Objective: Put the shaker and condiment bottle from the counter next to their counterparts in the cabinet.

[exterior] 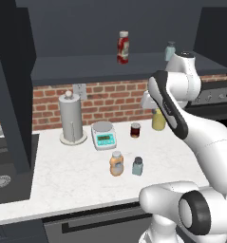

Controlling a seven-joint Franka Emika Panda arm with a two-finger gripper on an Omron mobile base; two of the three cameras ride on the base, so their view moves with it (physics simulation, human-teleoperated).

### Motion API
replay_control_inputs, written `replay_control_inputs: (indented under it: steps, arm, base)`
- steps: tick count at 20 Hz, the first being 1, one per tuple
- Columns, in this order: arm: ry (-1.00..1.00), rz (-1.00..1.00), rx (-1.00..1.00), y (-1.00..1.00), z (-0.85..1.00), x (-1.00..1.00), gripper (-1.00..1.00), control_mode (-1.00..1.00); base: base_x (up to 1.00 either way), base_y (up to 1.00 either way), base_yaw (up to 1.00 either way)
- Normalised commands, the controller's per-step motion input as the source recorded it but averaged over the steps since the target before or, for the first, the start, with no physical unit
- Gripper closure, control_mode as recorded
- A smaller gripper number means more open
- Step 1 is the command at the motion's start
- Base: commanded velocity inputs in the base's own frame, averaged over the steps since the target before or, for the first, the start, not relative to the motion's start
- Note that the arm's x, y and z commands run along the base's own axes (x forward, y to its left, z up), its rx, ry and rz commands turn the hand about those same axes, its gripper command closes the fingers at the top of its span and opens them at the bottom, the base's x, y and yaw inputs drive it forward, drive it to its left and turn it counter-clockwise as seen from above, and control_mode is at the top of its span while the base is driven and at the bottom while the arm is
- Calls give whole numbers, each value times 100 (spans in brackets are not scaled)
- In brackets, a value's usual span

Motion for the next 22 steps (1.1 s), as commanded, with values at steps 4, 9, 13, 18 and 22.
replay_control_inputs:
  steps: [4, 9, 13, 18, 22]
  arm:
    - [0, 0, 0, 0, 0, 1, -100, -100]
    - [0, 0, 0, 0, 0, 0, -100, -100]
    - [0, 0, 0, 0, -2, 0, -100, -100]
    - [-4, 12, -4, 1, -40, -15, -100, -100]
    - [-16, 56, 0, -1, -53, -49, -100, -100]
  base:
    - [0, 0, 0]
    - [0, 0, 0]
    - [0, 0, 0]
    - [0, 0, 0]
    - [0, 0, 0]
